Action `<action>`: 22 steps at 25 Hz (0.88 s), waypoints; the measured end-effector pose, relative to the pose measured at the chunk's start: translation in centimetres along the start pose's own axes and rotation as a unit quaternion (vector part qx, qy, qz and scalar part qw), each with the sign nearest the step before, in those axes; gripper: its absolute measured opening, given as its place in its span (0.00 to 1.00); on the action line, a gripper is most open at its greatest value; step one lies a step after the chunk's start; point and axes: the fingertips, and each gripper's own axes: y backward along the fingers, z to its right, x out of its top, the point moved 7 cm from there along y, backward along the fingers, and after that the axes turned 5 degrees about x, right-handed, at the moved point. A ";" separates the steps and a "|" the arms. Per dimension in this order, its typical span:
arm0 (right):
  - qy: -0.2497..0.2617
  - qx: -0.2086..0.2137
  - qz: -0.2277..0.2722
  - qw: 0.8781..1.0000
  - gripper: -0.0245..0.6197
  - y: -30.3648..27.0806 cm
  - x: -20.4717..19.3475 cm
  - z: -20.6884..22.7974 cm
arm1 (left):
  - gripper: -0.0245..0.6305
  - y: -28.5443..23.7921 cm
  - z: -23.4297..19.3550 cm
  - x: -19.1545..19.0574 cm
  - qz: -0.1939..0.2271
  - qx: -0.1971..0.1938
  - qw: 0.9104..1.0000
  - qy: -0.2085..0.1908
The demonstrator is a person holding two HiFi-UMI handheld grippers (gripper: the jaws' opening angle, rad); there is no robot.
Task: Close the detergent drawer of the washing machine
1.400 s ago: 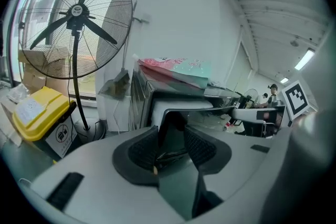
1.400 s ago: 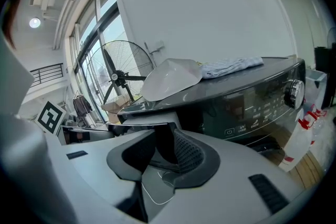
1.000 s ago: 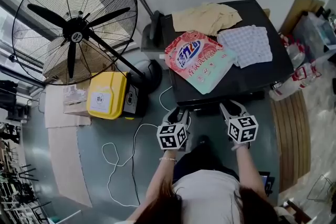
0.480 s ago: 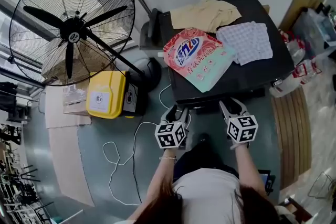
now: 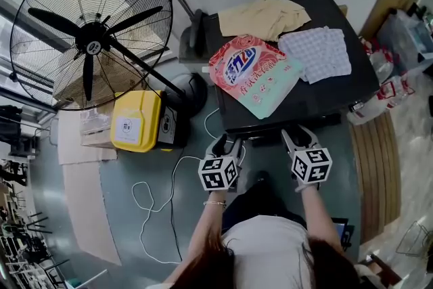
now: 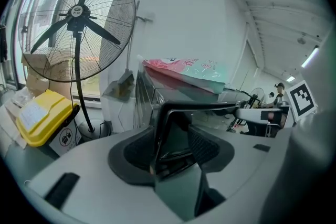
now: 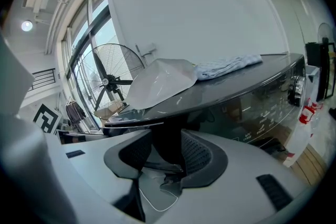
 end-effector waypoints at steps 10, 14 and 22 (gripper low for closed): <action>0.002 -0.001 0.002 1.000 0.32 -0.2 0.0 0.0 | 0.35 -0.1 -0.2 -0.1 0.008 -0.009 1.000 -0.008; 0.000 -0.006 0.004 1.000 0.32 -0.2 -0.1 -0.1 | 0.35 -0.2 -0.2 0.0 0.006 -0.009 1.000 -0.010; -0.024 -0.023 0.011 0.999 0.34 -0.4 0.0 0.3 | 0.35 -0.7 -0.2 0.4 0.002 0.002 1.000 0.004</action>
